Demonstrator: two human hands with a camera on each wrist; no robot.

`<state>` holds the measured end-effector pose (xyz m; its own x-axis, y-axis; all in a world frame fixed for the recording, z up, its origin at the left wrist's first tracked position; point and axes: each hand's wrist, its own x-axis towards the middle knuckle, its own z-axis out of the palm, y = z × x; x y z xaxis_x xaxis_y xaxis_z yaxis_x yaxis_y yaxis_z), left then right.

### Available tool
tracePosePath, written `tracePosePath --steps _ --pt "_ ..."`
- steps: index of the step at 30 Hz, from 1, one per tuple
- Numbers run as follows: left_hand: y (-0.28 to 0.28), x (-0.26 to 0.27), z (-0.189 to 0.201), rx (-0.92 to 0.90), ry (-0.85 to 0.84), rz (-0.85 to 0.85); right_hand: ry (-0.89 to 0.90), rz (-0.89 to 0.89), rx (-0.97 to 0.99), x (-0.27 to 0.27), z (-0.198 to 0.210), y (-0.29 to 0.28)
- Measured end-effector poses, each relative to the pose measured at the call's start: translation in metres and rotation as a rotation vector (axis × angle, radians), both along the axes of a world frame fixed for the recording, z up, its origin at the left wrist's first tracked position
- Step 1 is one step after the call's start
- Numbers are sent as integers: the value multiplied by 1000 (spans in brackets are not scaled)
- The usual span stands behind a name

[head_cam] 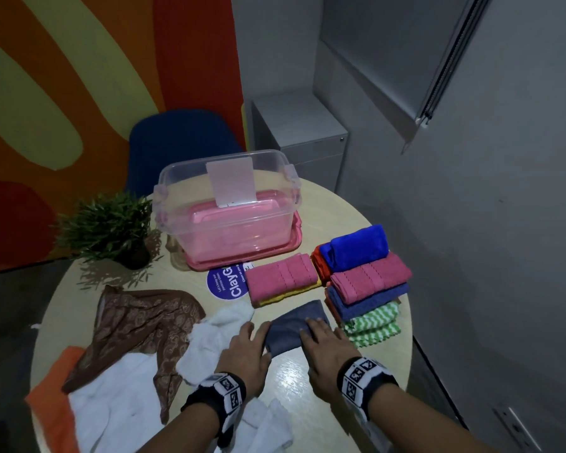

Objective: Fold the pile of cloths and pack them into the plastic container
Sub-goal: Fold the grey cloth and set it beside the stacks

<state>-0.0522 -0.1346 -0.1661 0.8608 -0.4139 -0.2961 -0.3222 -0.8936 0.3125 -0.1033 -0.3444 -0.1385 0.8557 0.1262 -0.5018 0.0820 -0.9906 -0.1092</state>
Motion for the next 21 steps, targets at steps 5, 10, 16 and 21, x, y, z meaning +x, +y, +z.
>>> tracePosePath --steps 5,10,16,21 --pt "-12 2 16 118 -105 -210 33 -62 41 19 3 -4" --pt "-19 9 12 248 -34 -233 15 -72 71 25 0 -5" --pt "-21 9 25 216 -6 -203 0 -99 86 27 -1 -1" --pt "24 3 45 -11 -142 -10 -249 -123 213 21 3 16"
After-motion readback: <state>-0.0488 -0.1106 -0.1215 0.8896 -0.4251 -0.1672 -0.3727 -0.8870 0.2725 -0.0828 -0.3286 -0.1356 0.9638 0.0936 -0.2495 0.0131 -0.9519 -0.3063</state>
